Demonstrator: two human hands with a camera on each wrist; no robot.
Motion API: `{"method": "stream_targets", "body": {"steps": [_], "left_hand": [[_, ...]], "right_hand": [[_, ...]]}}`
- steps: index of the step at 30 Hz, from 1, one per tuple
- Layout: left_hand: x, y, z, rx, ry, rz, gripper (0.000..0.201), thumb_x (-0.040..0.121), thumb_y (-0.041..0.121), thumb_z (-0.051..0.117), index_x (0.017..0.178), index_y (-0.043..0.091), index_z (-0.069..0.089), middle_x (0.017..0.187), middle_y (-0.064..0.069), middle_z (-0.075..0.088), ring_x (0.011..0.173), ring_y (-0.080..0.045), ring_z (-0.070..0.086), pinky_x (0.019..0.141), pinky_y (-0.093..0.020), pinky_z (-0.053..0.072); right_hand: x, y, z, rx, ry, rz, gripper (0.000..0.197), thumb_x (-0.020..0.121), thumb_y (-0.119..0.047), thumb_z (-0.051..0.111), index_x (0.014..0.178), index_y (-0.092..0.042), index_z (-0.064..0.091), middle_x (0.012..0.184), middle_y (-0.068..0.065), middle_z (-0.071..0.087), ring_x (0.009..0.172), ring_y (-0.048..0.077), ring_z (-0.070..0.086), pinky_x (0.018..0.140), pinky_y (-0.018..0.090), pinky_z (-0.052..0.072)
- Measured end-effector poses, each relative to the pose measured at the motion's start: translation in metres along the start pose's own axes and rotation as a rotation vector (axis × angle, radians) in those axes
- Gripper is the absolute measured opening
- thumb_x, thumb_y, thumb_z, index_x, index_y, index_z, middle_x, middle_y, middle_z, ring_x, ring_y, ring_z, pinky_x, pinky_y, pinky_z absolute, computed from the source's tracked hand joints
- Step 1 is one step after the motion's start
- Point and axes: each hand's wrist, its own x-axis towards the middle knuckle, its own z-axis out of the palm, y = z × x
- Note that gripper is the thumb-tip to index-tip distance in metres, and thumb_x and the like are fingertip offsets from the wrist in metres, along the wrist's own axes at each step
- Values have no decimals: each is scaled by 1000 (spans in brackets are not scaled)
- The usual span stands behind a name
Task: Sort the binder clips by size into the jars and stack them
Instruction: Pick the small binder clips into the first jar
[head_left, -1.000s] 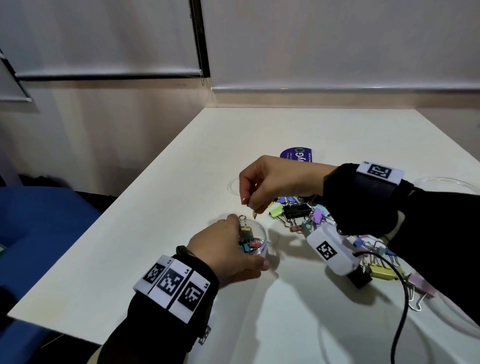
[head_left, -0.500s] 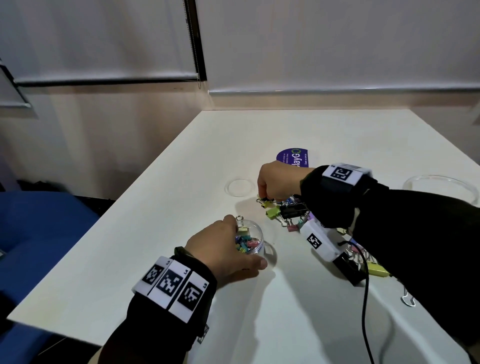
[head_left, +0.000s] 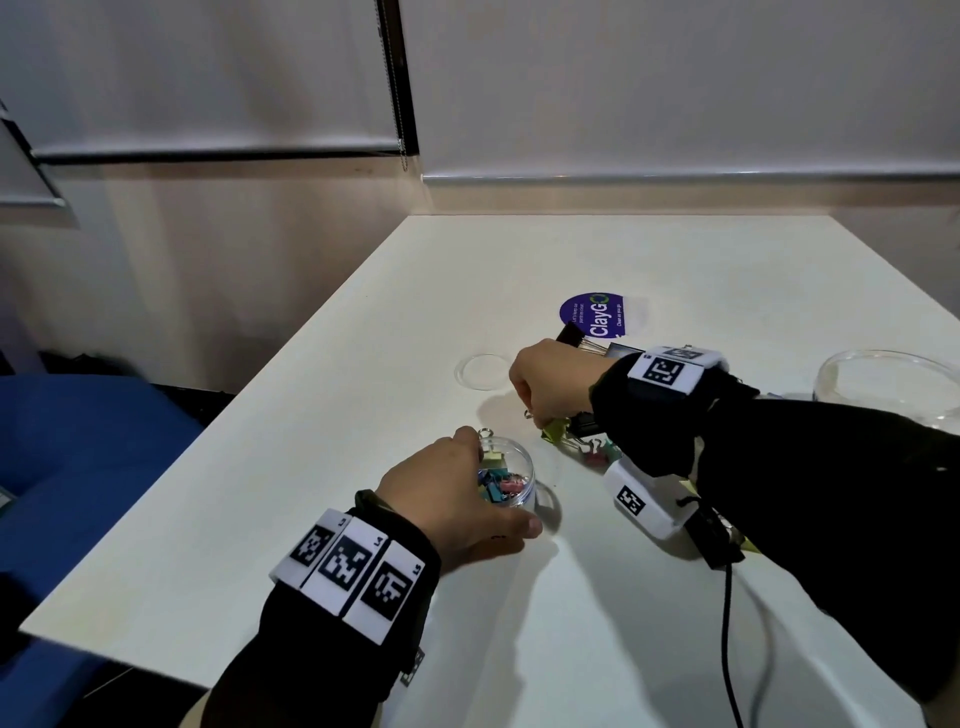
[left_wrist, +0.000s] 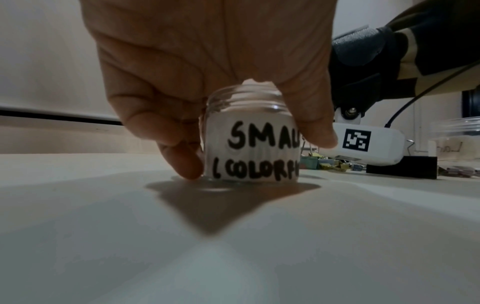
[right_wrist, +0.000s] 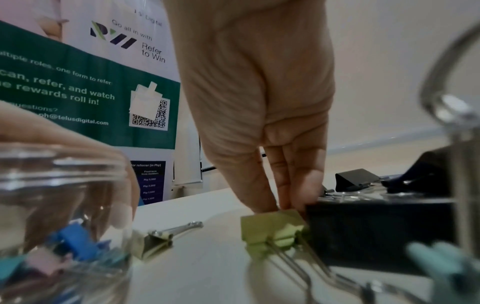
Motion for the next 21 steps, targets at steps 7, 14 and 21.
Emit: {"method": "stream_targets", "body": {"steps": [7, 14, 21], "left_hand": [[0, -1, 1, 2, 13, 7, 73, 58, 69, 73, 108, 25, 43, 93, 10, 50, 86, -15, 54, 71, -29, 48], [0, -1, 1, -4, 14, 13, 71, 58, 69, 73, 106, 26, 43, 94, 11, 51, 86, -14, 54, 73, -30, 49], [-1, -1, 0, -9, 9, 8, 72, 59, 68, 74, 109, 25, 44, 94, 10, 50, 87, -14, 54, 72, -28, 47]], "right_hand": [[0, 8, -15, 474, 42, 162, 15, 86, -1, 51, 93, 1, 64, 80, 14, 69, 58, 23, 63, 58, 30, 58], [1, 13, -29, 464, 92, 214, 19, 82, -1, 51, 64, -7, 55, 57, 1, 49, 51, 18, 43, 42, 18, 33], [2, 14, -9, -158, 44, 200, 14, 73, -9, 74, 74, -8, 60, 65, 3, 56, 68, 24, 57, 53, 25, 41]]}}
